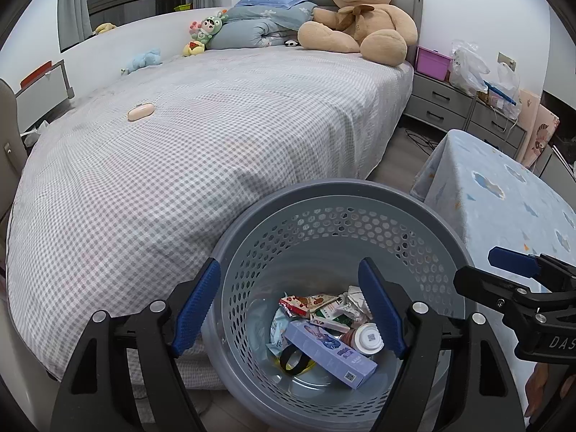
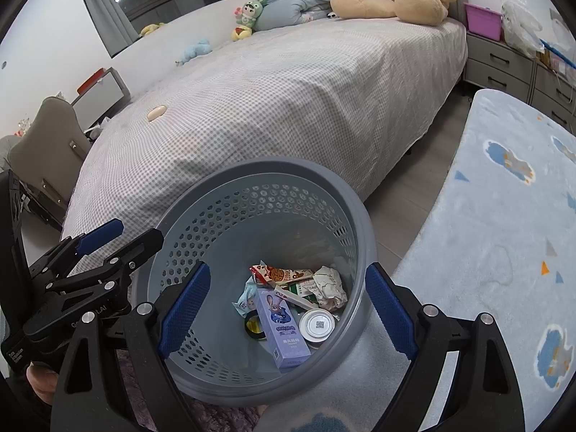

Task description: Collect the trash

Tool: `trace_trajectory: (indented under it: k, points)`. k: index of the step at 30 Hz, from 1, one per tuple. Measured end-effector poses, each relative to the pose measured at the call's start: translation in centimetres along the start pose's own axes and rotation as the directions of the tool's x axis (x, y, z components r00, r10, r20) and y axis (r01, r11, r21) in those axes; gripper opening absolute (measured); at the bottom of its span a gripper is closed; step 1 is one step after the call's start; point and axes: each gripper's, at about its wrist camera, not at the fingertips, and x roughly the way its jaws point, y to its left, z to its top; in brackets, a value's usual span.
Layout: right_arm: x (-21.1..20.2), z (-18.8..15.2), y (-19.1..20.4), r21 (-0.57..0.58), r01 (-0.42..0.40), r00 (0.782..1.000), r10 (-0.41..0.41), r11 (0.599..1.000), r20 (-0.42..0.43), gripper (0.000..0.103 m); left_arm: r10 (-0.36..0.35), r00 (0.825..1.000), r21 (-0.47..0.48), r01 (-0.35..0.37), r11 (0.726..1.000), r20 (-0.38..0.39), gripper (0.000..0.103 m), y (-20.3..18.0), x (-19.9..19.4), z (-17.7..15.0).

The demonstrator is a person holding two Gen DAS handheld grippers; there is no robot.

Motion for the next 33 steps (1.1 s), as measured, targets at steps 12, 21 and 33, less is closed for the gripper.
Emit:
trace_trajectory:
  k: [12, 21, 33]
  points:
    - [0.17, -0.08, -0.01, 0.000, 0.000, 1.000, 0.000, 1.000, -0.004, 0.086, 0.000, 1.000, -0.001, 0.000, 1.000, -0.001, 0.082, 0.07, -0.04, 0.00]
    - [0.15, -0.09, 0.01, -0.002, 0.001, 1.000, -0.001, 1.000, -0.003, 0.086, 0.011, 1.000, -0.002, -0.011, 1.000, -0.004, 0.083, 0.01, -0.04, -0.07]
    - [0.13, 0.02, -0.04, 0.000, 0.004, 1.000, -0.004, 1.000, -0.001, 0.086, 0.017, 1.000, -0.003, -0.017, 1.000, -0.008, 0.083, 0.11, 0.05, -0.08]
